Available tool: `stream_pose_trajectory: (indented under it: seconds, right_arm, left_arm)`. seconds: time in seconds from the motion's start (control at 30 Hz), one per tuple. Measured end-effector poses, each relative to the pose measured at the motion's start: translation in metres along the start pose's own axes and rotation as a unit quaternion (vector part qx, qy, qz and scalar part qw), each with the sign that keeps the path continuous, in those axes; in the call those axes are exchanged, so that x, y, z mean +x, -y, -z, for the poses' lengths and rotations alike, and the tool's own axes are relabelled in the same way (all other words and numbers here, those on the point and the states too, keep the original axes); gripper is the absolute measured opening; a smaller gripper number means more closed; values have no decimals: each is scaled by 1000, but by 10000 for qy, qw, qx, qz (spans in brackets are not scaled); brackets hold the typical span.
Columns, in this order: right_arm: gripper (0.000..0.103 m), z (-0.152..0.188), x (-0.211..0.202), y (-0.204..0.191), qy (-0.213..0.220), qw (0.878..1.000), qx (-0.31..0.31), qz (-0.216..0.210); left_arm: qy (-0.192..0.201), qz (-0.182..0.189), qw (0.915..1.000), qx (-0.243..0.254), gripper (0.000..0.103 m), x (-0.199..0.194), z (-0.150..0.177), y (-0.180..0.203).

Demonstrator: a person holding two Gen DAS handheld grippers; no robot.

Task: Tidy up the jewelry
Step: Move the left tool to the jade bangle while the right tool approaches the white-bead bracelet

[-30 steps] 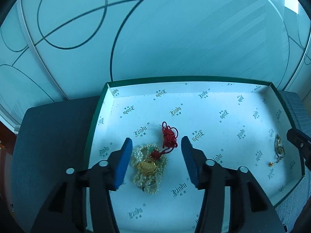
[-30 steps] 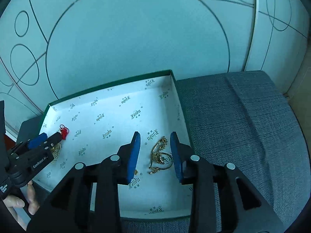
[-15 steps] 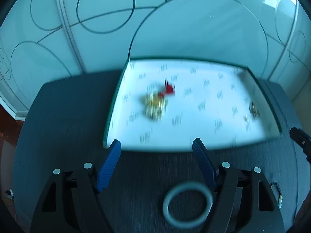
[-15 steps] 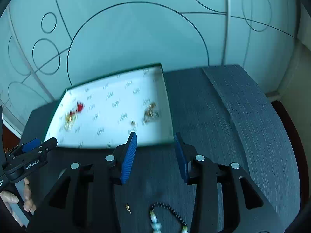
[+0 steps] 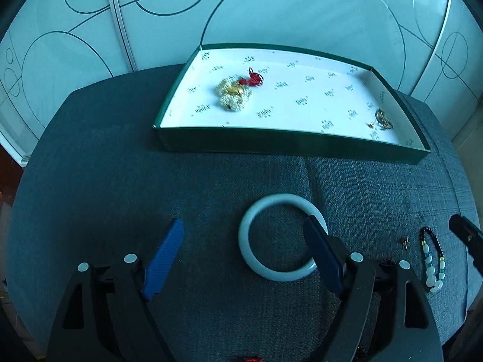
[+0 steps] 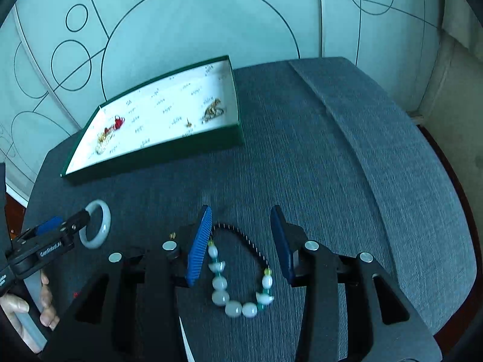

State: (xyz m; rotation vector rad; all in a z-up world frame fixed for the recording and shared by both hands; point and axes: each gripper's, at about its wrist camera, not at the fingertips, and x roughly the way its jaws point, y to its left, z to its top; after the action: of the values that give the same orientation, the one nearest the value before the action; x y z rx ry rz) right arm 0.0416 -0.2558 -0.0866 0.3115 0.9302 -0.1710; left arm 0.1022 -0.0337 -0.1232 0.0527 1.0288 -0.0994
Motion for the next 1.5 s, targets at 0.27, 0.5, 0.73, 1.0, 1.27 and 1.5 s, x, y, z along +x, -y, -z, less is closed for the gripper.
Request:
stream_pose_trajectory:
  seconds: [0.27,0.5,0.73,1.0,1.27,1.5]
  right_arm:
    - [40,5,1,-2,12,10000,-17,-14]
    - [40,5,3,-1,-4,10000,-6,-31]
    - [40,5,3,-4,0,10000,-19,-68]
    - [40,6,6,-10,-24,9999,-73,-108]
    - [40,7,7,-11,-37,9999,-106,-108]
    - [40,9,9,-20,-79,9996,-210,-166]
  left_arm:
    - [17,109,9999,-21,81,3,3,6]
    - [17,284,9995,114,84,8,4,17]
    - [-26,189,9995,242,85,15,6,20]
    - [115,161,9991,367,86,17,8,21]
    - [229,128,9988,403,70,13,11,22]
    - [227,109,9990,366,70,11,11,14]
